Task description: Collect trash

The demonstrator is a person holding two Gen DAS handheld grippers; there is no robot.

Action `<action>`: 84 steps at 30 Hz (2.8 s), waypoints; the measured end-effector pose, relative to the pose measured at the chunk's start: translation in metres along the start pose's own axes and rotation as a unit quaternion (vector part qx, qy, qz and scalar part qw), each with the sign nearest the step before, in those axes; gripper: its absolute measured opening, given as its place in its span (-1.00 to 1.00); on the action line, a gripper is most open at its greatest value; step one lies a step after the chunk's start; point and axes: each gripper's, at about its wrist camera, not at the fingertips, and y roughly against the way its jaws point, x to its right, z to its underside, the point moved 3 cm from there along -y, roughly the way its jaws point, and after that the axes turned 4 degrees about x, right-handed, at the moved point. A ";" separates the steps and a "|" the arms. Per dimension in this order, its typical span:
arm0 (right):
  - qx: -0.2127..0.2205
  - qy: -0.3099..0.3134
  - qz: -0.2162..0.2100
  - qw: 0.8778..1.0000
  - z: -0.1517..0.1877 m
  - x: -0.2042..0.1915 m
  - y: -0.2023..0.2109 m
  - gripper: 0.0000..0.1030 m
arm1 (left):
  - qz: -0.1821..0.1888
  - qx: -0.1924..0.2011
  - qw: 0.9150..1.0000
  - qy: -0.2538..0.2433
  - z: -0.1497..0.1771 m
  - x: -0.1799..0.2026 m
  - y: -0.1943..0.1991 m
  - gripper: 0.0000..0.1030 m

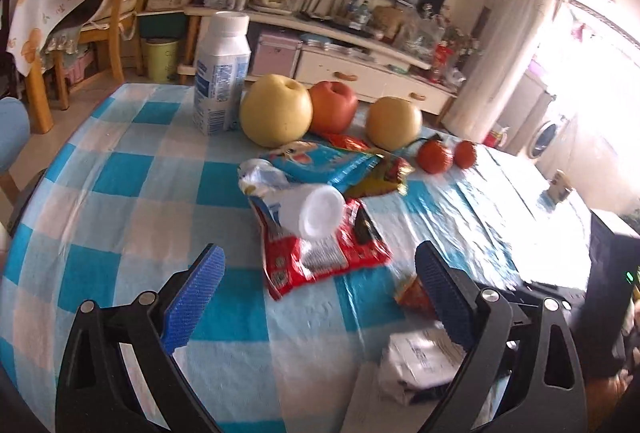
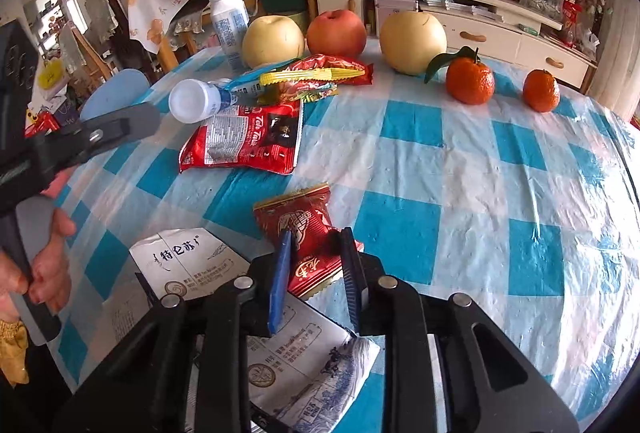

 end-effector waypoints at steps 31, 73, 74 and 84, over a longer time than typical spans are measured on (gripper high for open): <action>-0.017 0.033 -0.016 0.999 -0.010 -0.006 -0.021 0.01 | -0.055 -0.038 0.997 0.034 -0.006 -0.029 -0.034 -0.56; -0.023 0.065 -0.048 0.996 -0.007 -0.018 -0.016 -0.42 | -0.123 -0.060 0.988 -0.067 0.019 -0.045 -0.004 0.05; -0.022 0.066 -0.046 0.997 -0.006 -0.018 -0.015 -0.43 | -0.125 -0.056 0.988 -0.068 0.021 -0.043 0.001 0.05; 0.025 0.055 0.013 0.998 -0.006 -0.009 0.008 -0.52 | -0.093 -0.019 0.995 -0.033 0.034 -0.030 0.051 -0.64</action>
